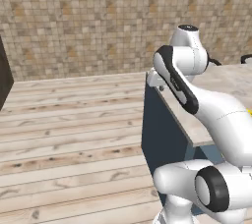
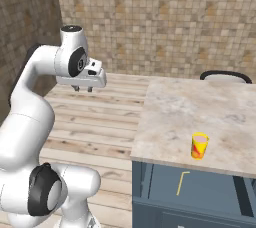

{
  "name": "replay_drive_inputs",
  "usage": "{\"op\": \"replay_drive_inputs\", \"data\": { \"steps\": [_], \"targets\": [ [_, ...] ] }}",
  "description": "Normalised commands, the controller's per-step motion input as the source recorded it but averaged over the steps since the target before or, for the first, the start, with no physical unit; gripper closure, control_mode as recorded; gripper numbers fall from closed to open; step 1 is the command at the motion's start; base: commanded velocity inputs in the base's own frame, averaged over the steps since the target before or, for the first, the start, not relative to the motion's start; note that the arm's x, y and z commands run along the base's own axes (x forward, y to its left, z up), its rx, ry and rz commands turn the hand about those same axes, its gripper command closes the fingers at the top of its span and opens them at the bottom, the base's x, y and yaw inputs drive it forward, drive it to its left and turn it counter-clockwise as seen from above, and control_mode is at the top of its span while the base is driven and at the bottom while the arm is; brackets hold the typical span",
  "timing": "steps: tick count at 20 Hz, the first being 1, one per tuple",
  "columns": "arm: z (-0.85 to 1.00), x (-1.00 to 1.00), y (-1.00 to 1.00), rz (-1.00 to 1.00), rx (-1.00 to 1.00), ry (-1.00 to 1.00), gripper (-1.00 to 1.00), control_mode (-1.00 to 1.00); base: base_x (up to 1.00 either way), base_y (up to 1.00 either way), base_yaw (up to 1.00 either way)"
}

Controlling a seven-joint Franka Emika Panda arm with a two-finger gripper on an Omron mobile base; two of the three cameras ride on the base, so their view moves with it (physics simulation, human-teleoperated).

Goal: Pick up the straw from the right drawer and put it inside the smoothie cup.

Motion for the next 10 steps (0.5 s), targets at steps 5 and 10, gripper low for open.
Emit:
{"op": "replay_drive_inputs", "data": {
  "steps": [5,10],
  "targets": [
    [-0.02,-0.36,-0.01,0.00,0.00,0.00,-1.00,-1.00,0.00,0.00,0.00],
    [-0.22,-0.71,0.00,-0.01,0.00,-0.01,-1.00,-1.00,0.00,0.00,0.00]
  ]
}}
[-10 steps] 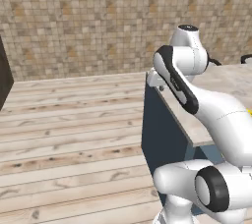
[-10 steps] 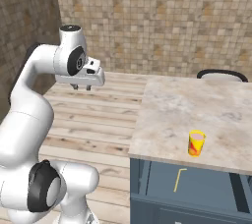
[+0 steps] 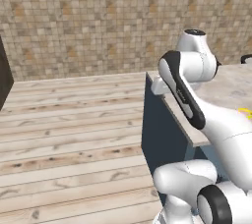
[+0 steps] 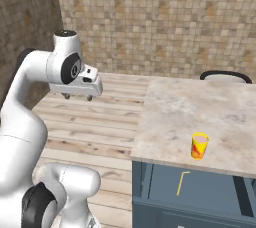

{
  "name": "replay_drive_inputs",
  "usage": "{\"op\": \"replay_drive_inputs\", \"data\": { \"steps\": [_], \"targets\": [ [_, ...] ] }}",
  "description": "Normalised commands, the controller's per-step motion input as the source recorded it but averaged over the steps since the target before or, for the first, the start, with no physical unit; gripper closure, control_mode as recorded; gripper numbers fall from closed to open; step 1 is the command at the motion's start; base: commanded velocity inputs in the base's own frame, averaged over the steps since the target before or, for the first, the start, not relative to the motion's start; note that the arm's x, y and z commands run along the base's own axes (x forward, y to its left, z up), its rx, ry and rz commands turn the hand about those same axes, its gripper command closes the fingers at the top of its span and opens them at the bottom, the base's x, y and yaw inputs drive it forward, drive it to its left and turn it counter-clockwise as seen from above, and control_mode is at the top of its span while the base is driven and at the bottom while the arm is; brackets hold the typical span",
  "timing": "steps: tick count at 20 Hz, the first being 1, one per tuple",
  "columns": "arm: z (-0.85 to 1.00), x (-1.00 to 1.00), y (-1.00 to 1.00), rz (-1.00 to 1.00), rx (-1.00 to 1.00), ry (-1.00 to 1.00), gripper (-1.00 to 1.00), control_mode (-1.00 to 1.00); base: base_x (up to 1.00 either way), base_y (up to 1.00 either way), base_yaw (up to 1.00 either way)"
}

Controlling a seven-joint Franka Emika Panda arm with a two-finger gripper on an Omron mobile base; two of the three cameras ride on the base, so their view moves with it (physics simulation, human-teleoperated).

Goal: Pick up the straw from the right drawer and put it inside the smoothie cup.

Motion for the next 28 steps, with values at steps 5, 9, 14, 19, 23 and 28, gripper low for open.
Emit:
{"op": "replay_drive_inputs", "data": {
  "steps": [5,9,14,19,23,28],
  "targets": [
    [-0.45,-0.62,-0.02,-0.05,0.00,-0.01,-1.00,-1.00,0.00,0.00,0.00],
    [-0.54,-0.51,-0.08,-0.07,0.00,-0.06,-1.00,-1.00,0.00,0.00,0.00],
    [-0.41,-0.32,-0.01,-0.08,0.00,-0.01,-1.00,-1.00,0.00,0.00,0.00],
    [0.00,0.00,0.00,0.00,0.00,0.00,-1.00,1.00,-0.60,0.00,-0.01],
    [0.00,0.00,0.00,0.00,0.00,0.00,-1.00,1.00,-0.91,0.00,0.00],
    [0.00,0.00,0.00,0.00,0.00,0.00,-1.00,1.00,-0.64,-0.24,-0.01]
  ]
}}
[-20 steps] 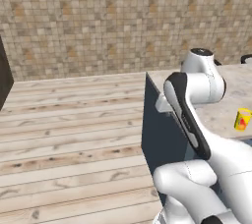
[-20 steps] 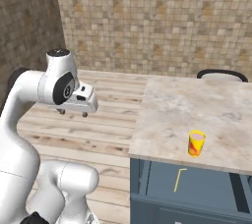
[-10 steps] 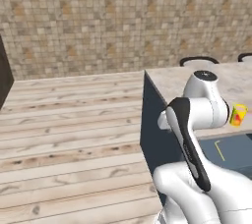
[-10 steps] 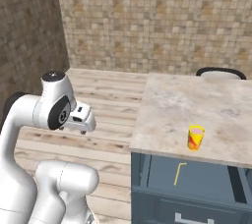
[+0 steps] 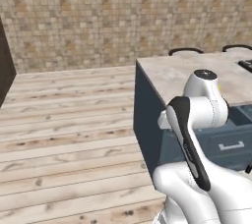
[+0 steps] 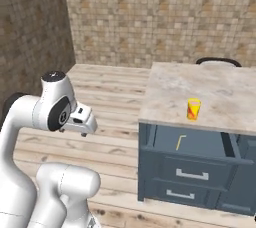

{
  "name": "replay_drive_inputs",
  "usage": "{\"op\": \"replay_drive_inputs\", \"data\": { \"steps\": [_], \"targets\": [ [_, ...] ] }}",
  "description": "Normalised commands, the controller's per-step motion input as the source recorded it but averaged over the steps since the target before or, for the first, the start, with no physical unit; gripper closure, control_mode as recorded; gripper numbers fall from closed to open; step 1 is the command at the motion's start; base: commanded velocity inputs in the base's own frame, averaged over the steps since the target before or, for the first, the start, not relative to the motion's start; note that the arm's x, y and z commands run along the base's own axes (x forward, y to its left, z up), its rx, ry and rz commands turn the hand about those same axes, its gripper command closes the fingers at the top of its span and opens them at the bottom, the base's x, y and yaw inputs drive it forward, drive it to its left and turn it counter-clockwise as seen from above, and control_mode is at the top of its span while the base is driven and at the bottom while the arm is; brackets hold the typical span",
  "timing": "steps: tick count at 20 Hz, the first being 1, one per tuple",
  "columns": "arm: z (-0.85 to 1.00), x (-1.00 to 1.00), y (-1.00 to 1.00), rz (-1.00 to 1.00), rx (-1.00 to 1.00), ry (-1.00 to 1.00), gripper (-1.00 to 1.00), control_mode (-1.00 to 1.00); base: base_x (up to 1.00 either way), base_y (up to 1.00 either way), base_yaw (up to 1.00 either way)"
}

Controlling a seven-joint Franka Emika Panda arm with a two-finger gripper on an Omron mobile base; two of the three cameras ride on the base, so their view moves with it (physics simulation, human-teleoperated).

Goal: Pick up the straw from the right drawer and put it inside the smoothie cup.

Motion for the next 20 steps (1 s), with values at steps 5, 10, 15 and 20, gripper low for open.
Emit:
{"op": "replay_drive_inputs", "data": {
  "steps": [5,10,15,20],
  "targets": [
    [0.00,0.00,0.00,0.00,0.00,0.00,-1.00,1.00,-0.06,-0.68,-0.03],
    [0.00,0.00,0.00,0.00,0.00,0.00,-1.00,1.00,0.00,-0.77,-0.03],
    [0.00,0.00,0.00,0.00,0.00,0.00,-1.00,1.00,0.00,-0.77,-0.01],
    [0.00,0.00,0.00,0.00,0.00,0.00,-1.00,1.00,0.00,-0.57,0.00]
  ]
}}
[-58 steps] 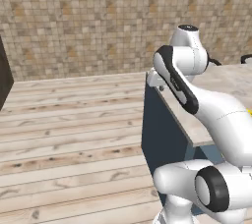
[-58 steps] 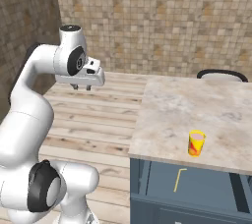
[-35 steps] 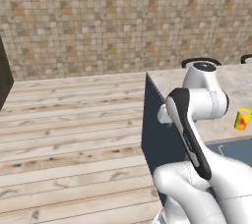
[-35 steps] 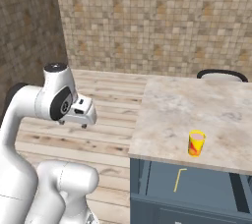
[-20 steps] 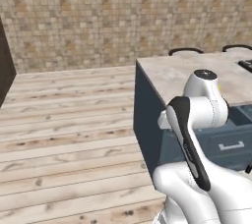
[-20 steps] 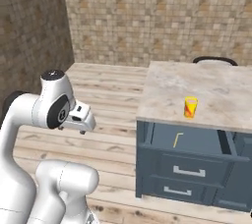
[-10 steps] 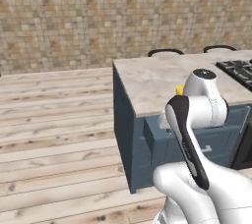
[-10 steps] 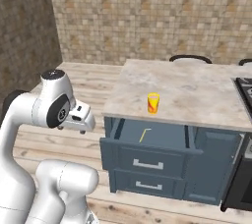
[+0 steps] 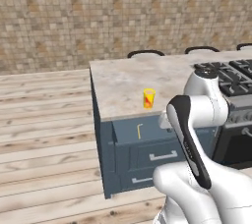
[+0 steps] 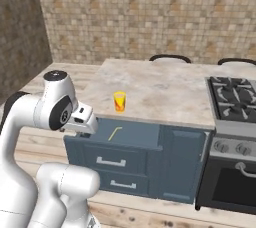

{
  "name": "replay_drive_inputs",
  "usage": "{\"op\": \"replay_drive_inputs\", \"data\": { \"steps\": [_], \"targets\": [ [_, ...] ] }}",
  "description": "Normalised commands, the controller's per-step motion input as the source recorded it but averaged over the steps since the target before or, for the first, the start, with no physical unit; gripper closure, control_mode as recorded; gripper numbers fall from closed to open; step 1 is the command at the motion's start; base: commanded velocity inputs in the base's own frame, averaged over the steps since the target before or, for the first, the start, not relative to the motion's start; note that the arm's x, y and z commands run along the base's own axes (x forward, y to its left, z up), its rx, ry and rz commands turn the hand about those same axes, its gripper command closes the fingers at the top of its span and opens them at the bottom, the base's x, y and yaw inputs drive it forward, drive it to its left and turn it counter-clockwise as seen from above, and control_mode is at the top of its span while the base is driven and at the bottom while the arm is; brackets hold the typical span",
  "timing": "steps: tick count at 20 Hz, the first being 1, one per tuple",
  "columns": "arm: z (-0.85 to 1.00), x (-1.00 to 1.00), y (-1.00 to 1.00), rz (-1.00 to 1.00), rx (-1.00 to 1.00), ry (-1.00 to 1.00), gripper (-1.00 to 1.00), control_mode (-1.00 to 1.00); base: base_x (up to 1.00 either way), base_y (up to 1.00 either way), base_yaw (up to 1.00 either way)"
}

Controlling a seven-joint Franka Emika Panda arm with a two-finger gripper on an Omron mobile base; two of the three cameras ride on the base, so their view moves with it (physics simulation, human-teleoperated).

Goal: Pick up the straw from the right drawer and put it inside the smoothie cup.

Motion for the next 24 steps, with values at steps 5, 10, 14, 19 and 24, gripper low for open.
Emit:
{"op": "replay_drive_inputs", "data": {
  "steps": [5,10,14,19,24],
  "targets": [
    [0.00,0.00,0.00,0.00,0.00,0.00,-1.00,1.00,-0.18,-0.20,0.00],
    [-0.01,0.01,0.00,0.00,0.00,0.00,-1.00,-1.00,-0.08,-0.01,0.00],
    [0.00,0.38,0.00,0.00,0.00,0.00,-1.00,-1.00,0.00,0.00,0.00],
    [-0.15,0.61,0.00,-0.01,0.00,0.00,-1.00,-1.00,0.00,0.00,0.00],
    [-0.43,0.71,0.00,0.00,0.00,0.04,-1.00,-1.00,0.00,0.00,0.00]
  ]
}}
